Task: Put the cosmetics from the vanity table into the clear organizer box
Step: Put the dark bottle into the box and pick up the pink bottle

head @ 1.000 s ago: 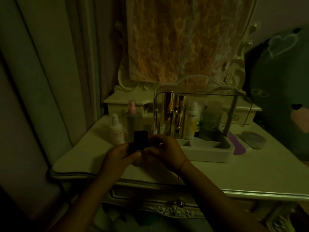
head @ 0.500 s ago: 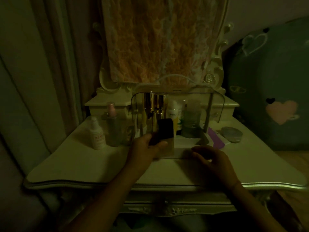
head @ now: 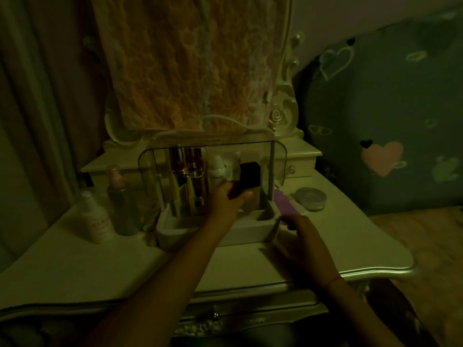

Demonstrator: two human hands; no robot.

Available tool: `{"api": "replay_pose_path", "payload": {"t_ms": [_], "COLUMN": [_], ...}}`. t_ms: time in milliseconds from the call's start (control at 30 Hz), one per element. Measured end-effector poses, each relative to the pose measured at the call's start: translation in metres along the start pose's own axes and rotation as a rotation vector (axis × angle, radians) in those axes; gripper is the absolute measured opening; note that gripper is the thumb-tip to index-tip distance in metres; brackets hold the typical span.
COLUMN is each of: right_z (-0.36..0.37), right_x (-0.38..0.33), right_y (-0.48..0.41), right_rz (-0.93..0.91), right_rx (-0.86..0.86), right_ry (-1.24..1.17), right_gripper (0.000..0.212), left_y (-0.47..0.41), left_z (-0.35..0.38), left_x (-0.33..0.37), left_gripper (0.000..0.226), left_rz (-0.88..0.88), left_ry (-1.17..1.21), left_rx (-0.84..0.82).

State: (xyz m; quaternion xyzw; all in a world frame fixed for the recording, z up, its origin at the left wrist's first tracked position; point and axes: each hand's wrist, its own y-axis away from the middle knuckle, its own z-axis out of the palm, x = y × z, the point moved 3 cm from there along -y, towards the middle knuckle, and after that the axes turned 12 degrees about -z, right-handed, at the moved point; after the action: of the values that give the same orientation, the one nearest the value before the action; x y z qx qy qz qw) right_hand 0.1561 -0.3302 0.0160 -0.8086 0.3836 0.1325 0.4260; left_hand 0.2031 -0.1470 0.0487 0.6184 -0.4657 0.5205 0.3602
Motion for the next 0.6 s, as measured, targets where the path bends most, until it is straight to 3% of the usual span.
{"api": "replay_pose_path", "payload": {"t_ms": [100, 600], "right_z": [0.006, 0.014], "right_x": [0.004, 0.017], "right_y": [-0.002, 0.0], "right_rz": [-0.06, -0.059], "right_rx": [-0.066, -0.113], "right_ry": [0.077, 0.123], "right_gripper": [0.067, 0.063], "left_y": [-0.006, -0.017], "left_z": [0.006, 0.02], "left_x": [-0.004, 0.003], "left_gripper": [0.027, 0.034], "left_rz": [-0.019, -0.005], "left_ry": [-0.007, -0.174], "left_rx": [0.017, 0.043]}}
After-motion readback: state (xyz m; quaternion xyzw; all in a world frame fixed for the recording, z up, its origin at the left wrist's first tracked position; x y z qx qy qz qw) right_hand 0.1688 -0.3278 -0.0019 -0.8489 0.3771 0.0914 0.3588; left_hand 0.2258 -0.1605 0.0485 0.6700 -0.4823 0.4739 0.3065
